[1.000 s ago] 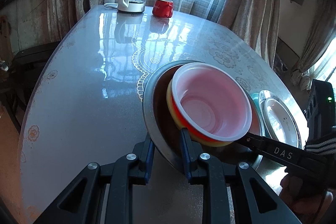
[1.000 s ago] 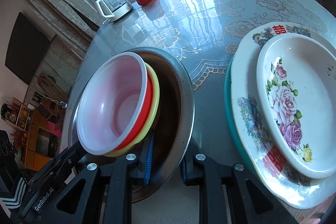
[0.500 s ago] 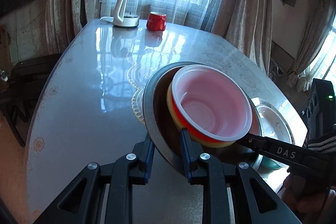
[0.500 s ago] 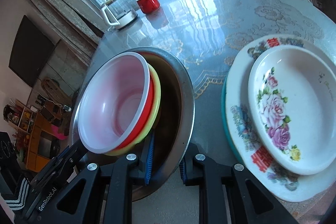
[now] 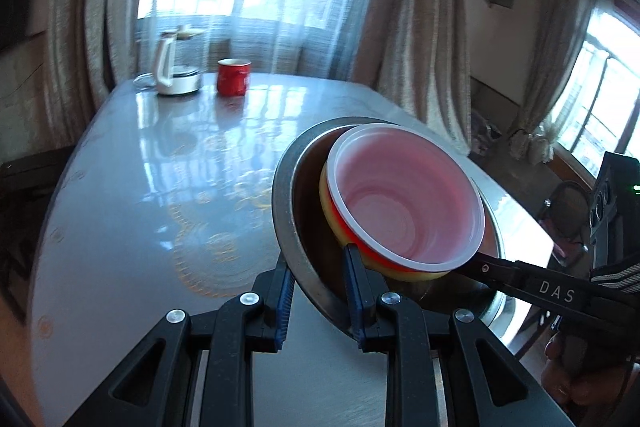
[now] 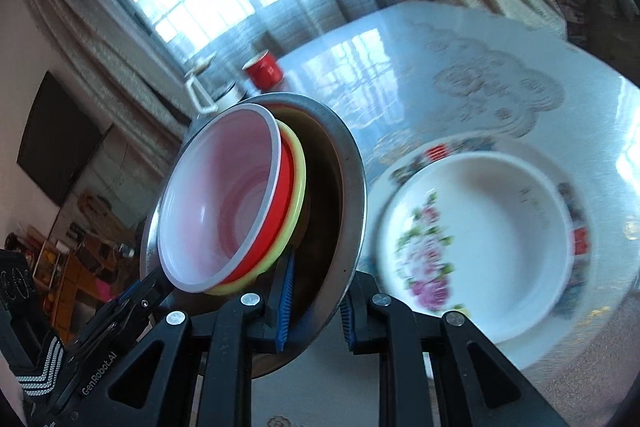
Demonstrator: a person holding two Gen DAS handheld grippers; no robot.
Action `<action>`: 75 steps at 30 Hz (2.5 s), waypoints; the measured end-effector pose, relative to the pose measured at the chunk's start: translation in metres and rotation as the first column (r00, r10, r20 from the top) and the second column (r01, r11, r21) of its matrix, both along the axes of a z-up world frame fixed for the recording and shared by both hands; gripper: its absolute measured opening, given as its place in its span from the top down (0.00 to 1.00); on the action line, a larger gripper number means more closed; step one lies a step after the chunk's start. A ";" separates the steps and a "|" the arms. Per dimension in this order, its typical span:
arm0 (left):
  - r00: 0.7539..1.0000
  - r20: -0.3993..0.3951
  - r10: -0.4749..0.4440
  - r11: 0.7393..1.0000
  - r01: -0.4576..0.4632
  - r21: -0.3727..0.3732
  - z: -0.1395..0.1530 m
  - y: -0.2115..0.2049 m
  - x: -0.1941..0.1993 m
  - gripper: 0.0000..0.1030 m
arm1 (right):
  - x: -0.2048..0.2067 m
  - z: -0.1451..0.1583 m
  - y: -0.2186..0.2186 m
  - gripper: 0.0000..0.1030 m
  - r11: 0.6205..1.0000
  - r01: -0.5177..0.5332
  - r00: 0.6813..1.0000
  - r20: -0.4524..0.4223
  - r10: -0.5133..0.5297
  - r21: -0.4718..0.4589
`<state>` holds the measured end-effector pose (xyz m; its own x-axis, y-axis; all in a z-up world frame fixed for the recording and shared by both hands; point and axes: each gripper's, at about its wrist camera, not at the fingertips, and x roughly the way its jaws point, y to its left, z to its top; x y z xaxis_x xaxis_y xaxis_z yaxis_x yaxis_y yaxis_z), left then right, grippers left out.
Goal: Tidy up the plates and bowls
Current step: 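Lift the steel bowl with nested bowls and carry it over the plate stack, then lower the steel bowl onto the rose-pattern plate and open both tools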
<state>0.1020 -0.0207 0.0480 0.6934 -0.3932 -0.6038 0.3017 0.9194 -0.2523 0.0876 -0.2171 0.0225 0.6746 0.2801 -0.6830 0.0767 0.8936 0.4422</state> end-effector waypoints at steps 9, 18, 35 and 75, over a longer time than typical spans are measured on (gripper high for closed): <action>0.994 0.034 -0.100 0.995 0.100 -0.008 0.013 -0.049 0.006 0.76 | -0.021 0.012 -0.048 0.81 0.993 0.119 0.993 0.023 -0.119 -0.006; 0.981 0.033 -0.193 0.981 0.193 -0.001 0.010 -0.091 0.010 0.76 | -0.032 0.009 -0.079 0.81 0.977 0.214 0.977 0.011 -0.214 -0.002; 0.973 -0.018 -0.229 0.973 0.230 0.034 -0.013 -0.119 0.010 0.75 | -0.038 -0.014 -0.101 0.81 0.961 0.276 0.959 -0.066 -0.275 0.012; 0.969 -0.116 -0.217 0.975 0.222 0.025 -0.041 -0.121 0.012 0.71 | -0.045 -0.027 -0.104 0.71 0.959 0.278 0.956 -0.080 -0.282 -0.063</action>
<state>0.1136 -0.1416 0.0070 0.5198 -0.5039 -0.6898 0.4690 0.8433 -0.2625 0.0428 -0.3207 -0.0043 0.6580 0.0525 -0.7512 0.3633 0.8517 0.3777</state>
